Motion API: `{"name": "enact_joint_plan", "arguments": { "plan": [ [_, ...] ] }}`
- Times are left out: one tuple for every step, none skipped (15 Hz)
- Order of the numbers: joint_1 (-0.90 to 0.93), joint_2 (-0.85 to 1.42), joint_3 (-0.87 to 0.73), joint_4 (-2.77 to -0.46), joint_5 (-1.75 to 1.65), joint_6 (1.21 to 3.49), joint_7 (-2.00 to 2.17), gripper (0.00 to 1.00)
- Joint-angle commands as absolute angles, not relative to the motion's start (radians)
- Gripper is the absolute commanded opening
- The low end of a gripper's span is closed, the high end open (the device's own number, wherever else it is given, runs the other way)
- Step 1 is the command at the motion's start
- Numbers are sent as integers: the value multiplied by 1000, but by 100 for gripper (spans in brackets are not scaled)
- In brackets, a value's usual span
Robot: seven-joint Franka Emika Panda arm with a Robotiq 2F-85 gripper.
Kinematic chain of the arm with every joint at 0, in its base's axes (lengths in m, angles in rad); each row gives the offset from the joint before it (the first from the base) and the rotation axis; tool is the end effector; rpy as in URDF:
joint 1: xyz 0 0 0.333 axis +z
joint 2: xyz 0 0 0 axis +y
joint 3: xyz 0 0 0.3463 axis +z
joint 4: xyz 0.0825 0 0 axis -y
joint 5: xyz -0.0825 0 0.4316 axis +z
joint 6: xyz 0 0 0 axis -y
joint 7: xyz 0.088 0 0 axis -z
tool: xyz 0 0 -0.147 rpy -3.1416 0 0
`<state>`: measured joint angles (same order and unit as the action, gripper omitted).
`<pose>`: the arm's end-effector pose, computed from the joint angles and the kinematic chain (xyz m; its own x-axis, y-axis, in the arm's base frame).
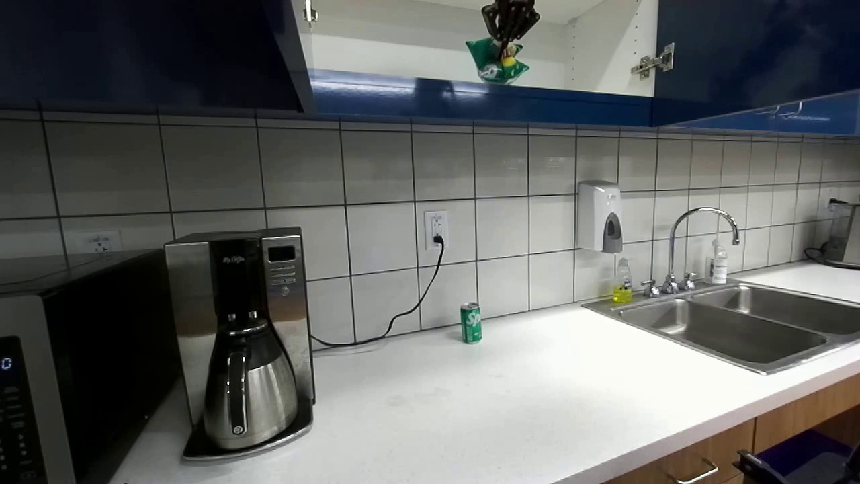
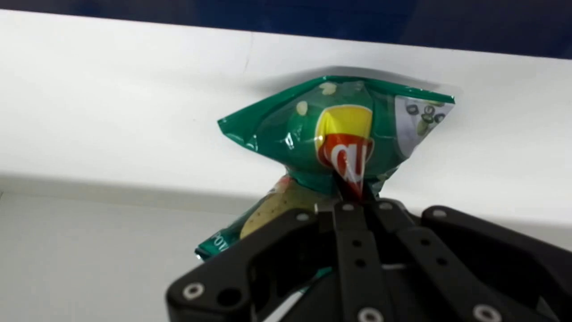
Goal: Put the green packet in the open upper cabinet.
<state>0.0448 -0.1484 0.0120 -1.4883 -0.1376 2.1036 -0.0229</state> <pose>0.5963 0.0234 0.8222 0.7175 0.1344 0.6835 0.0412 -0.9877 0.1510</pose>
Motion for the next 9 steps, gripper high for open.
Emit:
{"name": "enact_joint_plan", "arguments": {
  "plan": [
    [30, -69, 22, -1377, -147, 2067, 7, 0],
    [30, -56, 21, -1363, -147, 2065, 10, 0],
    [31, -43, 21, -1350, -149, 2062, 14, 0],
    [32, -28, 21, -1336, -150, 2062, 18, 0],
    [33, -14, 22, -1322, -153, 2061, 22, 0],
    [42, -6, 14, -1317, -156, 2063, 28, 0],
    [42, 4, 14, -1306, -154, 2062, 29, 0],
    [43, 13, 14, -1298, -156, 2061, 32, 0],
    [43, 21, 14, -1290, -157, 2059, 34, 0]
  ]
}}
